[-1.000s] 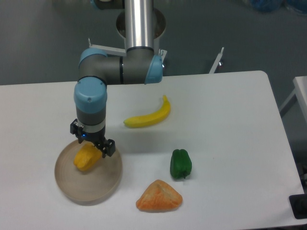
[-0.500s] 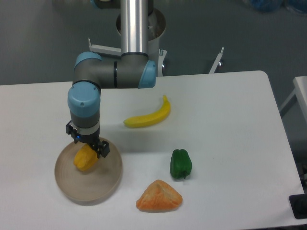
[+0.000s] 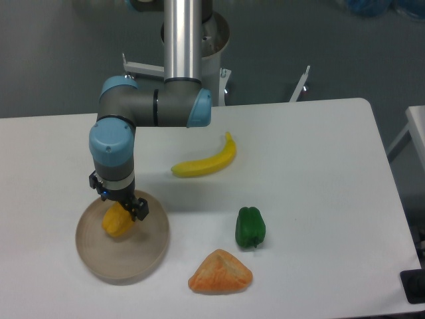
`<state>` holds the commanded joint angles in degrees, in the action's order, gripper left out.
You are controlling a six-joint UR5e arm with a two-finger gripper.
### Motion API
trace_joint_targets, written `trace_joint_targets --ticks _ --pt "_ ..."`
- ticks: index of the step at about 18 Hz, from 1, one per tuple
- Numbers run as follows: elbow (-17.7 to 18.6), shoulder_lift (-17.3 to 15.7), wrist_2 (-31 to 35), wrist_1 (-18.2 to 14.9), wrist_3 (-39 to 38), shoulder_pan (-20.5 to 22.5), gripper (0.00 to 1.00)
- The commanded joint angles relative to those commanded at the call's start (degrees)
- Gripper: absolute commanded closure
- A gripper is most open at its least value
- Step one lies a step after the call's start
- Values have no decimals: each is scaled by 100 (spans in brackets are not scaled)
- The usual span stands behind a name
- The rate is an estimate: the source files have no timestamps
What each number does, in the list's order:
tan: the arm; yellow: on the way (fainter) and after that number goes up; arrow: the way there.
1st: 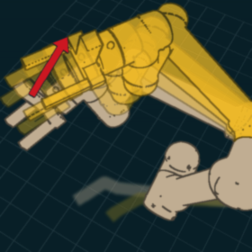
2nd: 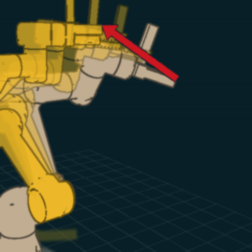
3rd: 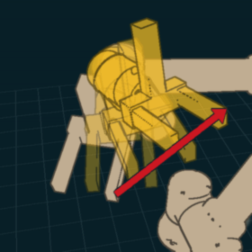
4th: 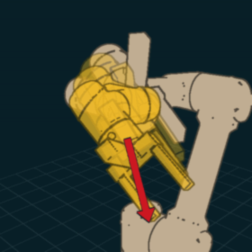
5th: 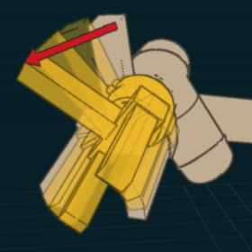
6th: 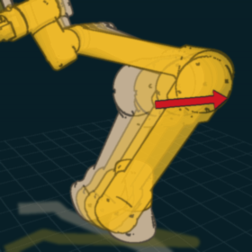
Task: Pick up the yellow pepper from the plate
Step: 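Lower the open gripper around the yellow pepper and close it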
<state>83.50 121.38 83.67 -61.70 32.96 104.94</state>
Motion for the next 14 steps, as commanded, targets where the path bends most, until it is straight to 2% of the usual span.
trace_joint_targets --ticks 3,4,14 --pt "-9 9 0 0 9 0 42" --pt "-17 9 0 0 9 0 45" --pt "-123 -88 -18 -18 87 70 52"
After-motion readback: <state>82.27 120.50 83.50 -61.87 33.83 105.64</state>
